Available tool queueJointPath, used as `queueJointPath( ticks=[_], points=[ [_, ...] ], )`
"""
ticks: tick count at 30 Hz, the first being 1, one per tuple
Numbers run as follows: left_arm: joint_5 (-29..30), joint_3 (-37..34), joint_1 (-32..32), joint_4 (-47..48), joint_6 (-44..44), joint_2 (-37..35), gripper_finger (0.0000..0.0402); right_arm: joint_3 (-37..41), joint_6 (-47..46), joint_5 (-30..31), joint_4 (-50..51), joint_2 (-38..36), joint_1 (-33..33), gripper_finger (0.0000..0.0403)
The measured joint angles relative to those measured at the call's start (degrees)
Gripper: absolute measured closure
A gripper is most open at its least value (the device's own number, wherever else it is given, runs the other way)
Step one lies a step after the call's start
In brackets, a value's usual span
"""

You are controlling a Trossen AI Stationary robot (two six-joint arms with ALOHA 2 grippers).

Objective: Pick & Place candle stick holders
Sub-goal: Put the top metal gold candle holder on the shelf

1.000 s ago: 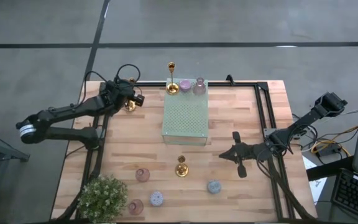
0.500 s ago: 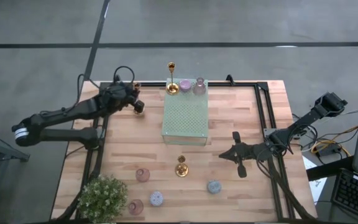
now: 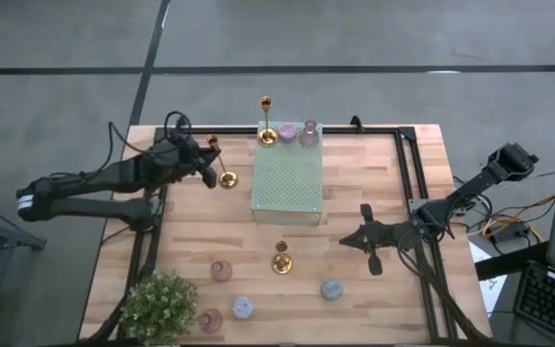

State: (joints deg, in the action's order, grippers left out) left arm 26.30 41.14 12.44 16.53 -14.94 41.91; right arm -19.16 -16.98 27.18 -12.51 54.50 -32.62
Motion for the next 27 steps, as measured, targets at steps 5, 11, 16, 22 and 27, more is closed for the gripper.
queueJointPath(
  ticks=[5,11,16,22,27],
  points=[
    [0.05,3.02,-2.73,0.23,0.11,-0.26,0.0378,0.00,0.01,0.01,0.00,0.00,0.00,0.0394],
    [0.13,6.69,-4.02,2.36,1.00,-0.16,0.0379,0.00,0.01,0.02,0.00,0.00,0.02,0.0394],
    [-0.03,8.29,-4.15,2.14,-0.11,0.02,0.0379,0.00,0.01,0.02,0.00,0.00,0.02,0.0394],
    [-1.35,10.40,-4.21,-1.48,0.11,1.97,0.0379,0.00,0.07,1.32,0.00,0.00,0.02,0.0394],
    [-1.41,11.55,-4.25,-4.75,0.37,7.41,0.0379,0.00,0.43,1.41,-0.09,0.00,0.07,0.0394]
  ],
)
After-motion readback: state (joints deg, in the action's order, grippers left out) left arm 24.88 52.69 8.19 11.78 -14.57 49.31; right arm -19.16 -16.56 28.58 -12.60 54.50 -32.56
